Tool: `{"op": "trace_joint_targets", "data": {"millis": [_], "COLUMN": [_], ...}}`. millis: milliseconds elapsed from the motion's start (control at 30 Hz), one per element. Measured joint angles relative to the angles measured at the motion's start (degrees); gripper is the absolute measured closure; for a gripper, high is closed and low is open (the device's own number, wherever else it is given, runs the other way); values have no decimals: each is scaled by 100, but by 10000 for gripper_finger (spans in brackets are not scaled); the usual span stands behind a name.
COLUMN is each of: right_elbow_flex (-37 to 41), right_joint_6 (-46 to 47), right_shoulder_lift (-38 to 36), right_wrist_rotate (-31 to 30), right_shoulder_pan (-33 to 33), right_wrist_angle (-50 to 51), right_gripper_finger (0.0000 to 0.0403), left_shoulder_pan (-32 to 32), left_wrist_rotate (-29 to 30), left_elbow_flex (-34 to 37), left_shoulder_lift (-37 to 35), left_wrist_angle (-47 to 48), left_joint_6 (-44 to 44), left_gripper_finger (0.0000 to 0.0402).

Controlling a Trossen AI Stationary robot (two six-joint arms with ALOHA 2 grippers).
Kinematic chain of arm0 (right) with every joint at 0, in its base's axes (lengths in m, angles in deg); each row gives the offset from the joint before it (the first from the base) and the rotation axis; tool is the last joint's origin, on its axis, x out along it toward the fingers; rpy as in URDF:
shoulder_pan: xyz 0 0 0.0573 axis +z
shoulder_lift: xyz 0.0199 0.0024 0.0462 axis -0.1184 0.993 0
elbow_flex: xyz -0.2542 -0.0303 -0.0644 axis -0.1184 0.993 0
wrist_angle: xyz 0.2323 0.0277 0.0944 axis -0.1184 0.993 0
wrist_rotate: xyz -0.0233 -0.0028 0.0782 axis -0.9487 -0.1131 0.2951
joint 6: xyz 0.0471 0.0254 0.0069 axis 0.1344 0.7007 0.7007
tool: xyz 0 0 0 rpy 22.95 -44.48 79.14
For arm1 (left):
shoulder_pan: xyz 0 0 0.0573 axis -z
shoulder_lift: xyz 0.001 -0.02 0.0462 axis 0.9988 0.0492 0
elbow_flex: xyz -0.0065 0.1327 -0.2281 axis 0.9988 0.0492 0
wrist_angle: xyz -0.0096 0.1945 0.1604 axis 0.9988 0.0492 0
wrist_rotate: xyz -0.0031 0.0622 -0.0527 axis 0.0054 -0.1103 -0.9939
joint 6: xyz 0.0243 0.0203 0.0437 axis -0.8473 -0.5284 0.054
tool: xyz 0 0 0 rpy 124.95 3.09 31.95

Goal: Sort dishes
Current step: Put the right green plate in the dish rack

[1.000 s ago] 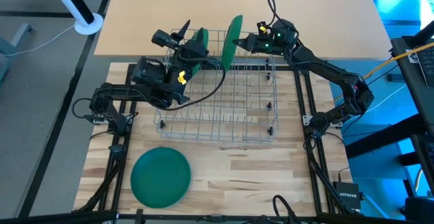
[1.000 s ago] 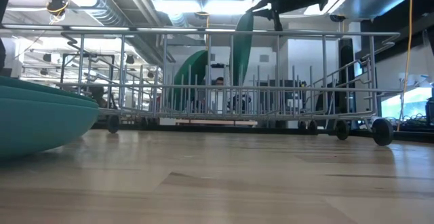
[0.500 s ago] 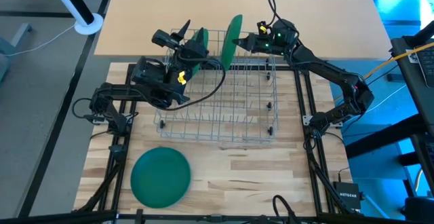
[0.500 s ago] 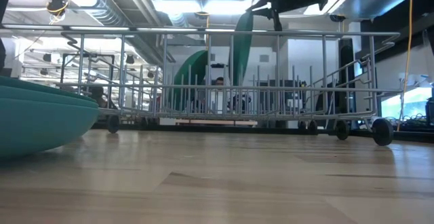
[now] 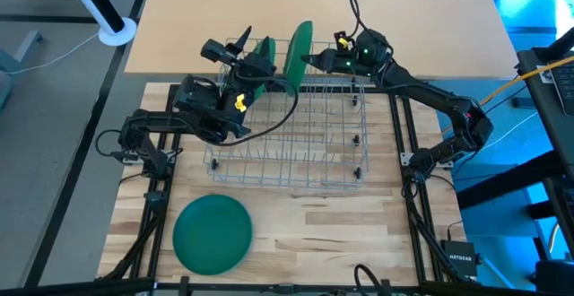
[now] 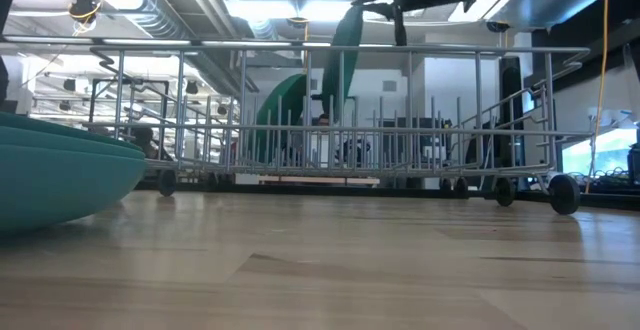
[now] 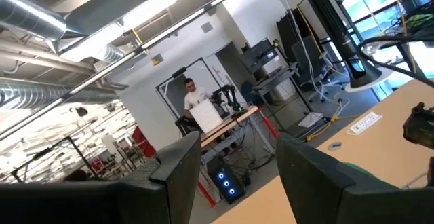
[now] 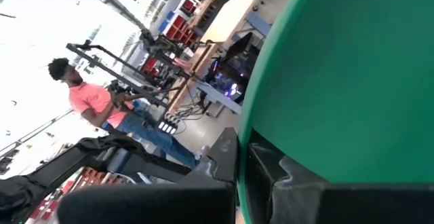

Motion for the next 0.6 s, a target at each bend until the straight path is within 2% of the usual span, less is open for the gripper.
{"op": "trace_joint_targets", "data": {"millis": [600], "right_elbow_flex": [0], "right_joint_6": [-70], "right_shoulder_lift": [-2], "right_wrist_rotate": [-393], "right_shoulder_pan": [-22], "right_wrist_angle": [497], "right_gripper_finger": [393], "left_shoulder_pan": [2], "left_wrist_rotate": [4], "left_elbow_flex": [0], "left_shoulder_lift": [0], "left_wrist_angle": [0], "left_joint_6": [71], "left_gripper_finger": [219]}}
